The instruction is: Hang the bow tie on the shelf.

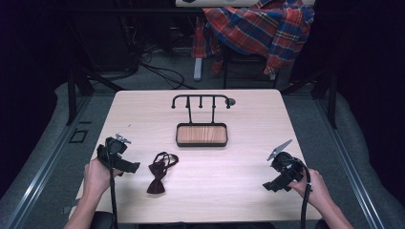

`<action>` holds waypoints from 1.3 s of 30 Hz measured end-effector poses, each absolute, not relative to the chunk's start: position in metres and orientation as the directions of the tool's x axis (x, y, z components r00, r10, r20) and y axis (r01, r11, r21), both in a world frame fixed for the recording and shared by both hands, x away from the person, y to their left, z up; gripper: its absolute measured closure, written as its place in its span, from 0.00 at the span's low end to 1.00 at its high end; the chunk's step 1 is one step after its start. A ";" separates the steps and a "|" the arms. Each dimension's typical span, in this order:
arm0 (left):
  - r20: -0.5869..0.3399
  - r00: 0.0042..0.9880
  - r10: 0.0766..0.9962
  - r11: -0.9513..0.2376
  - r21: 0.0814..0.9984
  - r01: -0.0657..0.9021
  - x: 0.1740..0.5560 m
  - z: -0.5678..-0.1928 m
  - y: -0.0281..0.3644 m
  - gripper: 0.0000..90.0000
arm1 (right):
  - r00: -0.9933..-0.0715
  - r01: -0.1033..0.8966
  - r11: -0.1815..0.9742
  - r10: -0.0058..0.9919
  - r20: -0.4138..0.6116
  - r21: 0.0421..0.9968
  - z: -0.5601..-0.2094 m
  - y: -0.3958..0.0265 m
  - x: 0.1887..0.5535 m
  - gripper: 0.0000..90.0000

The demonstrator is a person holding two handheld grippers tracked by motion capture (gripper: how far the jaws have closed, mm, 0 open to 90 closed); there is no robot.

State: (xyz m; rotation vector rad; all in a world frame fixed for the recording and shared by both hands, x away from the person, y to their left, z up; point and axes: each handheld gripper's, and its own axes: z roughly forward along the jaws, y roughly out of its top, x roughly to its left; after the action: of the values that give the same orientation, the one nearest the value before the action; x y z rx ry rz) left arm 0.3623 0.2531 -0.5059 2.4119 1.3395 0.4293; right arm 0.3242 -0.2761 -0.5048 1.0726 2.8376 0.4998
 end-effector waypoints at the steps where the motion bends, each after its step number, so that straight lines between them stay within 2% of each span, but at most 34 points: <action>1: 0.092 0.508 0.856 -0.493 0.438 0.752 0.362 -0.506 0.253 0.00 | -0.754 0.633 0.703 0.655 0.050 0.324 -0.505 -0.276 0.324 0.16; 19: 0.036 0.534 0.845 -0.485 0.476 0.734 0.363 -0.503 0.251 0.00 | -0.775 0.611 0.728 0.630 0.050 0.310 -0.506 -0.269 0.324 0.16; 39: 0.033 0.578 0.816 -0.517 0.490 0.702 0.367 -0.504 0.231 0.00 | -0.774 0.612 0.728 0.632 0.045 0.307 -0.507 -0.266 0.323 0.16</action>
State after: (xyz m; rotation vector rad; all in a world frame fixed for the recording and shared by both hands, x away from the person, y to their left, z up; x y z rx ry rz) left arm 0.3673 0.2309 -0.5044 2.3840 1.2198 0.3618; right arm 0.3227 -0.2659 -0.5066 1.0310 2.8620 0.4744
